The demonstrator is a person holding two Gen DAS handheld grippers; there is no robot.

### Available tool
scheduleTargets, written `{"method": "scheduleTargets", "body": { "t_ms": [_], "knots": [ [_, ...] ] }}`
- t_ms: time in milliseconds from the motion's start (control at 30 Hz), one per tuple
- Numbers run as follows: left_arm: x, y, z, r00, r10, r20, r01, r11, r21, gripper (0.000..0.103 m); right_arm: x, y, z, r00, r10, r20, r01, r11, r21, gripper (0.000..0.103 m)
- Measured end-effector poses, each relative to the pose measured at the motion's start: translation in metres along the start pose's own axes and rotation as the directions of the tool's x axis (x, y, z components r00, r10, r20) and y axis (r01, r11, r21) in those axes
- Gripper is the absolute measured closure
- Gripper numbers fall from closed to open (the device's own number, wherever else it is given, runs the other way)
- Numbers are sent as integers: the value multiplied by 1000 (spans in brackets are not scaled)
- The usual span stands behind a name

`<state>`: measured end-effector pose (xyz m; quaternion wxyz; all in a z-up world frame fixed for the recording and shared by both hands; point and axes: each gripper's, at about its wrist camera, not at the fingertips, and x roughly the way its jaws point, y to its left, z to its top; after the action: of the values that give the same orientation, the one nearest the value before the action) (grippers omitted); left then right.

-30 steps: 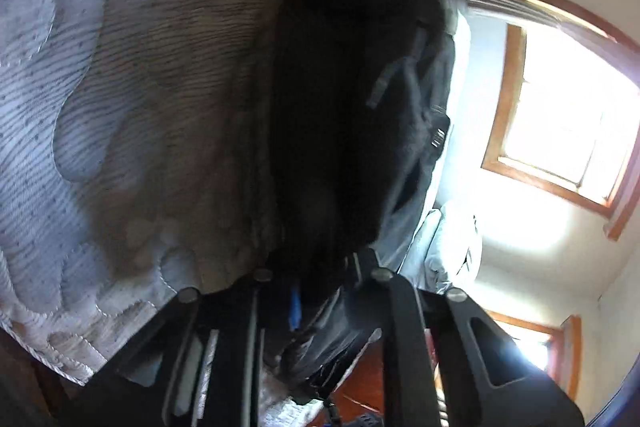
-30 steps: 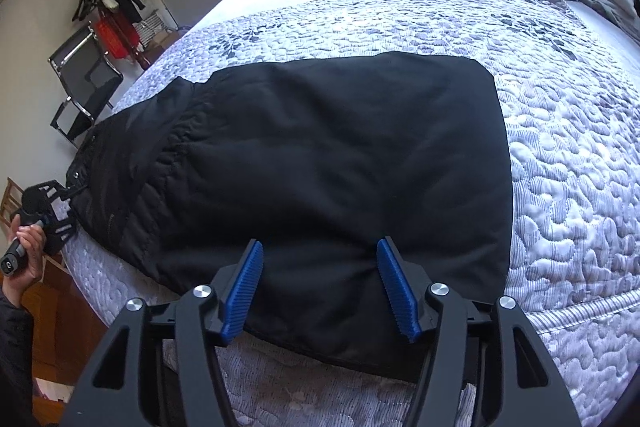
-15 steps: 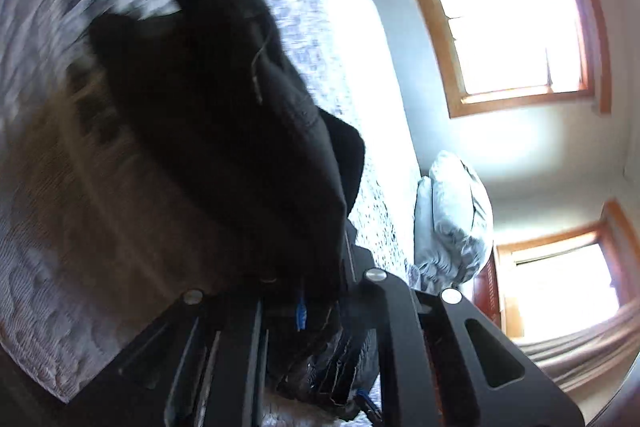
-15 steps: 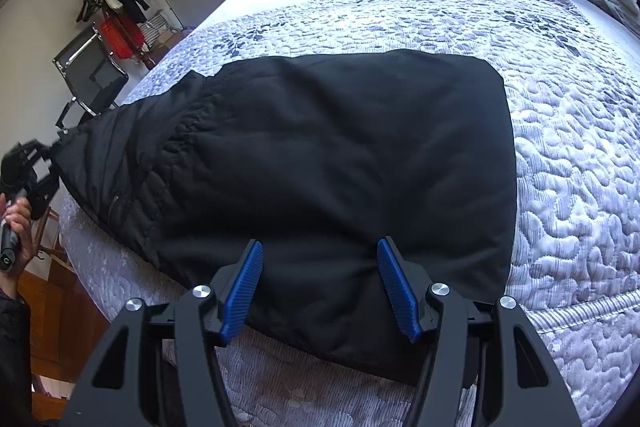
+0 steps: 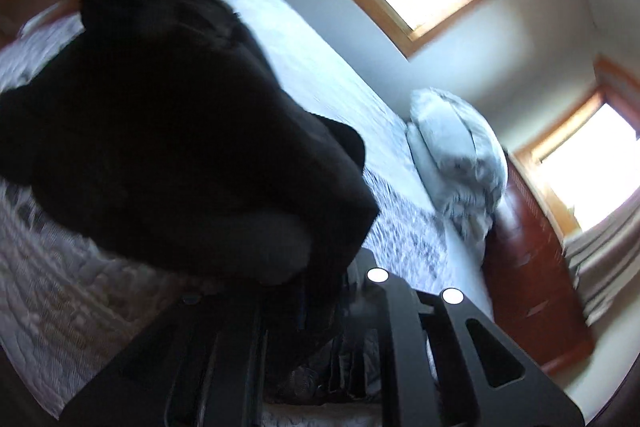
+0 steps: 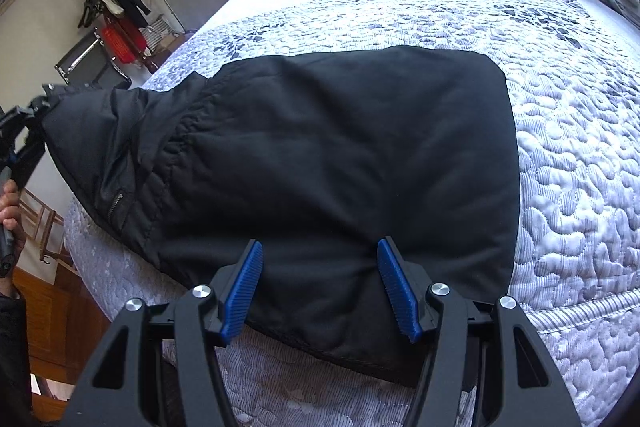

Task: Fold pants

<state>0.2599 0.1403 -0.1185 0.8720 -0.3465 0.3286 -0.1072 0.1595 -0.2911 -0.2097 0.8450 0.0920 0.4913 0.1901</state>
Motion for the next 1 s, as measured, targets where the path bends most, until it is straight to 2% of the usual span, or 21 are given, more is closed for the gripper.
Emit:
{"method": "scheduleTargets", "body": {
  "t_ms": [100, 200, 333, 467, 567, 733, 867, 1000],
  "knots": [
    [0, -35, -23, 999, 6, -42, -1, 993, 118, 91, 0, -1, -1, 1000, 8, 2, -8, 1000, 9, 42],
    [13, -65, -39, 995, 67, -71, -46, 962, 270, 89, 0, -3, 0, 1000, 15, 4, -15, 1000, 12, 42],
    [32, -94, -60, 983, 138, -118, -75, 901, 427, 86, 0, -5, 0, 1000, 23, 6, -23, 1000, 19, 42],
    [51, -119, -88, 963, 217, -160, -85, 809, 582, 84, 1, -5, 0, 1000, 25, 9, -25, 999, 23, 42],
    [64, -134, -105, 949, 243, -201, -65, 775, 629, 84, 0, -6, 0, 999, 31, 10, -31, 999, 26, 42],
    [80, -136, -120, 931, 242, -274, -11, 768, 641, 84, 0, -8, 0, 999, 40, 11, -41, 999, 34, 42],
    [92, -128, -123, 915, 212, -343, 33, 809, 587, 84, -1, -9, 0, 999, 45, 13, -45, 998, 40, 42],
    [93, -108, -112, 903, 181, -390, 76, 825, 560, 83, -4, -11, 1, 998, 56, 18, -57, 997, 61, 42]
  ]
}}
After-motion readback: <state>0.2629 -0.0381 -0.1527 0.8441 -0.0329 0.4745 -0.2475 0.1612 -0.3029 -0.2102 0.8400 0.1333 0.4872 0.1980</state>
